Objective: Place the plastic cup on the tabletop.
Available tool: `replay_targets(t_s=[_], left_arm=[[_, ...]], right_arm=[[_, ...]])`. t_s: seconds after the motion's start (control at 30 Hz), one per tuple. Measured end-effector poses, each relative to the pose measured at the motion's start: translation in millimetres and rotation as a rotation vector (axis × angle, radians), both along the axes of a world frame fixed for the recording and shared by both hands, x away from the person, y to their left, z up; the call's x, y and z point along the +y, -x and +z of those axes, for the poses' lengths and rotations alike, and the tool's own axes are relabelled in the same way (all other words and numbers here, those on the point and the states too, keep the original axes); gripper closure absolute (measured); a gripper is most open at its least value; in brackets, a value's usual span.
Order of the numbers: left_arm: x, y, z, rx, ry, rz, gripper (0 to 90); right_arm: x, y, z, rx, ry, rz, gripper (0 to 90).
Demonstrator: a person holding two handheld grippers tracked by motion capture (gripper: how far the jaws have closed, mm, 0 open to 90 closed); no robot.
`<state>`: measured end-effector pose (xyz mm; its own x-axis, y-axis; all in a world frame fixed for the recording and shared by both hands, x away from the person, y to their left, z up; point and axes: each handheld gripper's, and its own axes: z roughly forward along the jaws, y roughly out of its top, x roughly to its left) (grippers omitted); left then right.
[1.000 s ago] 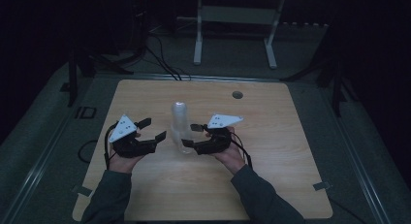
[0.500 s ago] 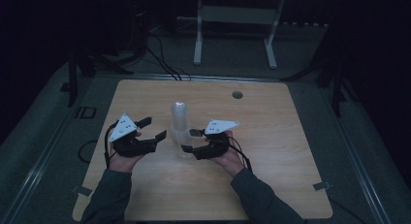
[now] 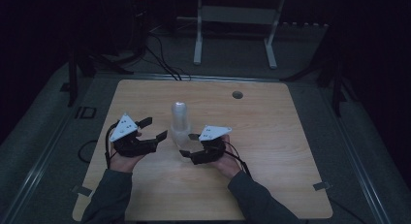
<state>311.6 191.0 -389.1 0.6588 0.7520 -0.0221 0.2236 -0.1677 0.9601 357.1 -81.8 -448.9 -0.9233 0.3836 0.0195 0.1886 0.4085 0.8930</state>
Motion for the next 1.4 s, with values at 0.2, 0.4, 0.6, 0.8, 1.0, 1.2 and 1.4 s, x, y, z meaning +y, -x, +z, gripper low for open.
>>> replay_targets(t_s=[0.2, 0.4, 0.6, 0.8, 1.0, 1.2, 1.4], left_arm=[[0.1, -0.1, 1.7, -0.004, 0.002, 0.001, 25.7], [-1.0, -0.1, 1.3, -0.003, 0.002, -0.002, 25.6], [-0.9, -0.3, 1.0, -0.003, 0.003, -0.003, 25.6], [-1.1, 0.1, 1.0, -0.003, 0.003, -0.003, 25.6], [-1.7, -0.3, 0.5, -0.002, 0.004, -0.004, 25.6], [-1.6, -0.2, 0.5, -0.002, 0.004, -0.004, 25.6], [-1.1, -0.3, 0.4, -0.002, 0.005, -0.003, 25.6]], right_arm=[[1.8, -1.0, -8.3, -0.007, 0.027, -0.021, 29.8], [4.1, -0.4, -14.5, -0.023, 0.056, -0.026, 29.7], [5.4, -0.1, -18.9, -0.031, 0.070, -0.018, 29.2], [5.7, 1.6, -22.3, -0.023, 0.078, -0.007, 28.1], [4.9, 2.7, -24.7, -0.014, 0.086, 0.005, 28.1], [4.5, 4.3, -27.0, 0.006, 0.092, 0.025, 16.8], [1.8, 5.1, -27.9, 0.021, 0.094, 0.035, 13.6]])
